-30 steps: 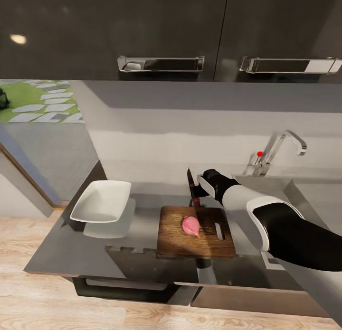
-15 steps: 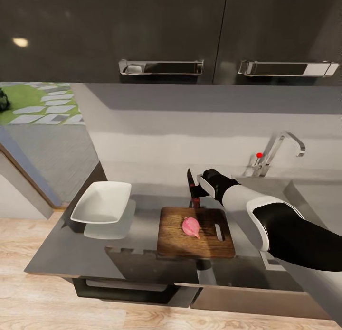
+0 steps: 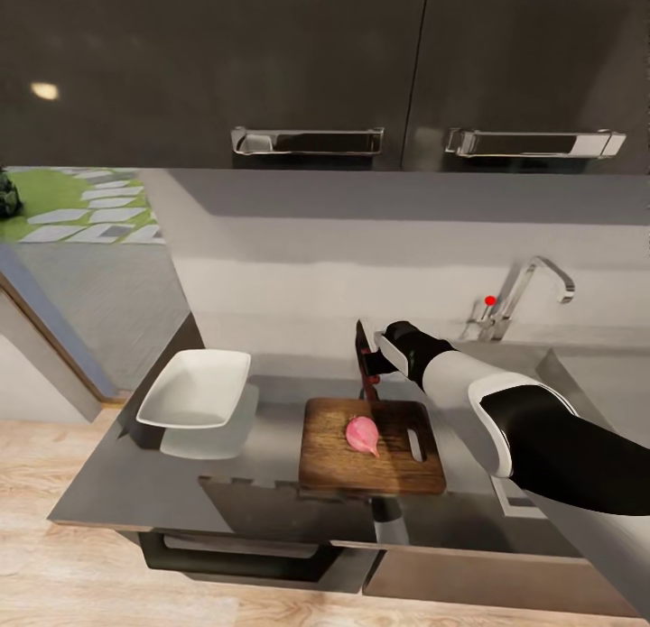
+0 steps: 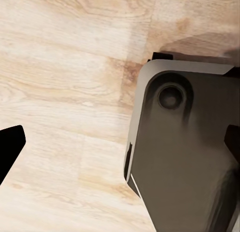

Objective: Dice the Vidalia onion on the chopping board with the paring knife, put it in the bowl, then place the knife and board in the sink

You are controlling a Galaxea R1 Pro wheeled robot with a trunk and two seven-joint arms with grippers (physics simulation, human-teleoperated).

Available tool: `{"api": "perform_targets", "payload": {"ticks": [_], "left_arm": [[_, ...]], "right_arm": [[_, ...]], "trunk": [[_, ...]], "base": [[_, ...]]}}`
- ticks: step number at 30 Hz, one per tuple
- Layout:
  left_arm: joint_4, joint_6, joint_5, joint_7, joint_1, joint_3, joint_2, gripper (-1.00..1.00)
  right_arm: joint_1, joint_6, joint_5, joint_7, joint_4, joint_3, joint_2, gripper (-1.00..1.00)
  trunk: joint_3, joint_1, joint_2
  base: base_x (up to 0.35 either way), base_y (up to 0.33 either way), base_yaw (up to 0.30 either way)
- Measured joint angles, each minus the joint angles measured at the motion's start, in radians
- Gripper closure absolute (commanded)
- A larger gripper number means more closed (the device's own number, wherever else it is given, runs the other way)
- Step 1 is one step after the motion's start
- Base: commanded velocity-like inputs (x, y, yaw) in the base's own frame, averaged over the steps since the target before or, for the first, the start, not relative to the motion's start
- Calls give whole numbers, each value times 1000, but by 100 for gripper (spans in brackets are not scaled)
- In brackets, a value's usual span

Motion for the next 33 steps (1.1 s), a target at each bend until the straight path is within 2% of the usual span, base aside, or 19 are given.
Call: {"api": "perform_targets", "payload": {"ticks": [2, 4, 8, 12, 15, 22, 26, 29, 31, 33], "left_arm": [[0, 0, 0, 0, 0, 0, 0, -100], [0, 0, 0, 0, 0, -1, -1, -100], [0, 0, 0, 0, 0, -1, -6, -100], [0, 0, 0, 0, 0, -1, -10, -100], [0, 0, 0, 0, 0, -1, -11, -100], [0, 0, 0, 0, 0, -1, -18, -100], [0, 0, 0, 0, 0, -1, -20, -100], [0, 0, 0, 0, 0, -1, -20, -100], [0, 0, 0, 0, 0, -1, -21, -100], [0, 0, 0, 0, 0, -1, -21, -100]], "right_arm": [[0, 0, 3, -1, -1, 0, 0, 100], [0, 0, 26, -1, -1, 8, 0, 100], [0, -1, 122, -7, -3, 20, 0, 100], [0, -2, 196, -22, -5, 27, 0, 100], [0, -1, 217, -50, -6, 28, 0, 100], [0, -2, 225, -136, -6, 28, 0, 100], [0, -3, 229, -150, -7, 28, 0, 100], [0, -5, 256, -162, -8, 28, 0, 100], [0, -8, 305, -190, -12, 28, 0, 100], [0, -10, 331, -210, -22, 27, 0, 100]], "trunk": [[3, 0, 0], [6, 0, 0], [13, 0, 0], [19, 0, 0], [24, 0, 0], [35, 0, 0], [40, 0, 0], [45, 0, 0], [48, 0, 0], [51, 0, 0]], "base": [[0, 0, 0], [0, 0, 0], [-64, -52, 0], [-189, -175, 0], [-227, -213, 0], [-238, -223, 0], [-240, -225, 0], [-241, -225, 0], [-170, -146, 0], [-93, -76, 0]]}}
